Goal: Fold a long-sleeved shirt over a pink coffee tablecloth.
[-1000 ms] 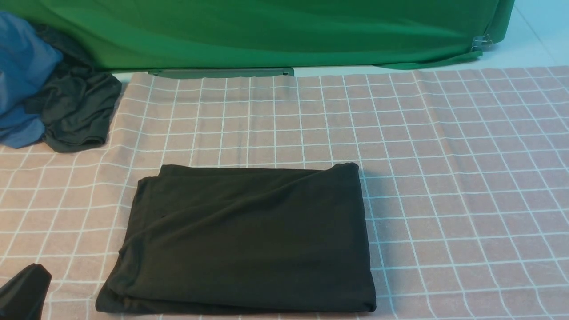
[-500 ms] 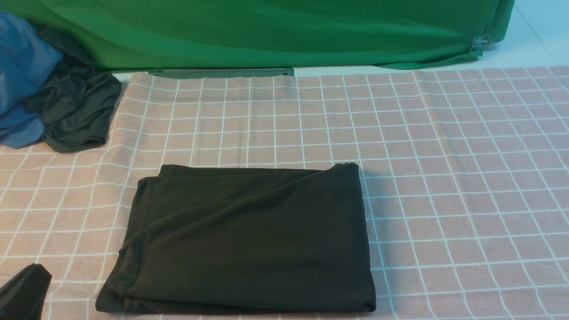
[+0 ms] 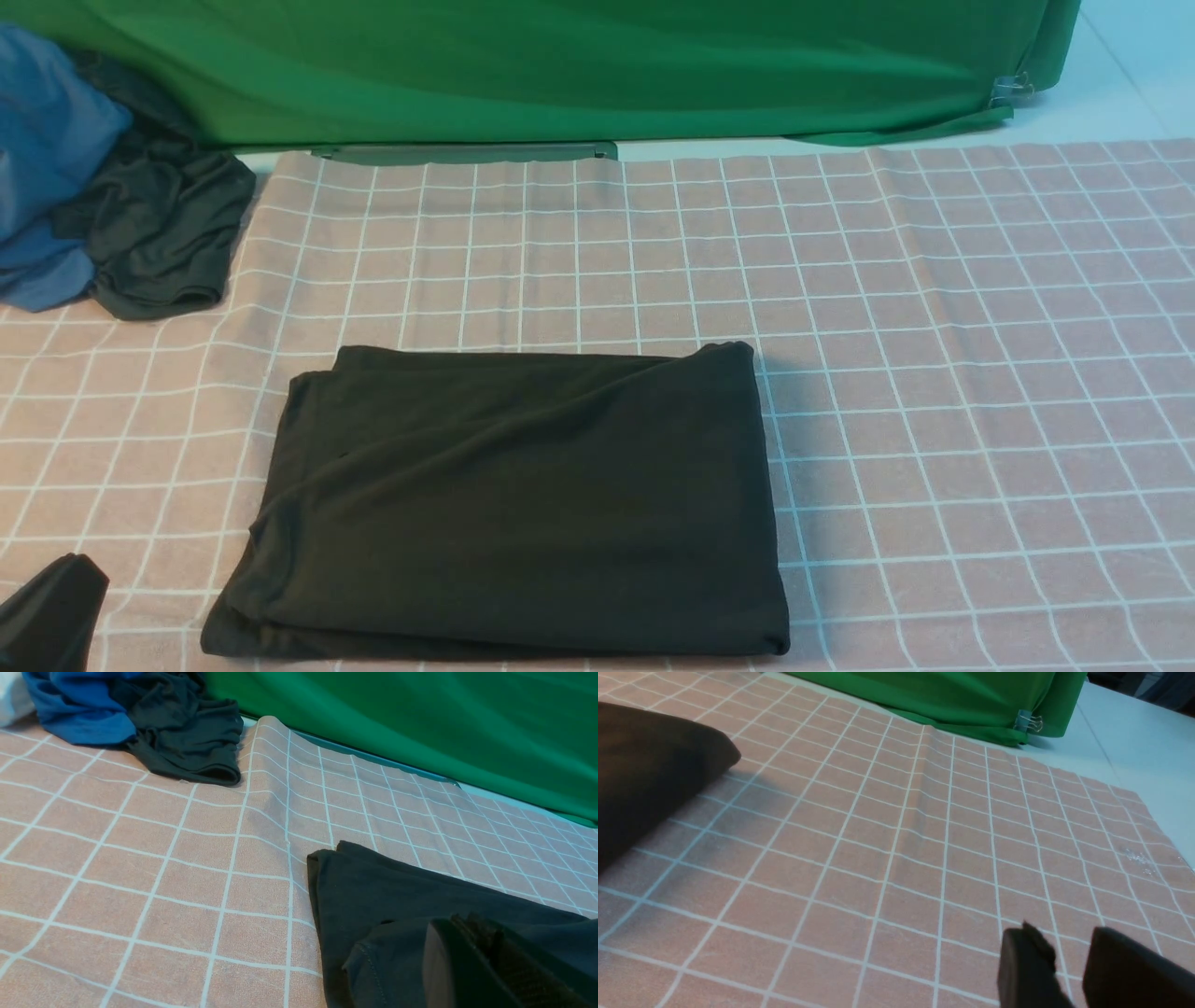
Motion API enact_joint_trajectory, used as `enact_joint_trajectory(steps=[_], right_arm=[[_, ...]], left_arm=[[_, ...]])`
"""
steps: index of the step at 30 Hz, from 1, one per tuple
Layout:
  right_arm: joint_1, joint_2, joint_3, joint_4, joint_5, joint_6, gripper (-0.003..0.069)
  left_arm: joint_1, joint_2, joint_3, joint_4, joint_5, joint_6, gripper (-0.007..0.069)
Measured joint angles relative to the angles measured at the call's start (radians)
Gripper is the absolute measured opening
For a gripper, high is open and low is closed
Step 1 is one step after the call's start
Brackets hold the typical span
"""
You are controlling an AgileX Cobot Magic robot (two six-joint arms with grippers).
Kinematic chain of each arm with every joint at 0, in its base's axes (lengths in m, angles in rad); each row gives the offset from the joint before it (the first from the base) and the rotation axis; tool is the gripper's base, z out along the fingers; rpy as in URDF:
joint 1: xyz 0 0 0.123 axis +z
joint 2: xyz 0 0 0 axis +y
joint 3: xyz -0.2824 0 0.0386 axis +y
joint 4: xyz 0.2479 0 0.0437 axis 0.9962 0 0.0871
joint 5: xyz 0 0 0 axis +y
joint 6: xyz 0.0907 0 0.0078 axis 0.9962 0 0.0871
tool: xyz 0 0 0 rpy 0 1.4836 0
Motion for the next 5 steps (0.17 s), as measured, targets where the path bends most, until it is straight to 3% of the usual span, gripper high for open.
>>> enact_joint_trajectory(steps=[5], right_arm=[[0.000,0.000,0.000,0.000,0.000,0.000,0.0237]], left_arm=[[0.000,0.000,0.000,0.000,0.000,0.000,0.0013]])
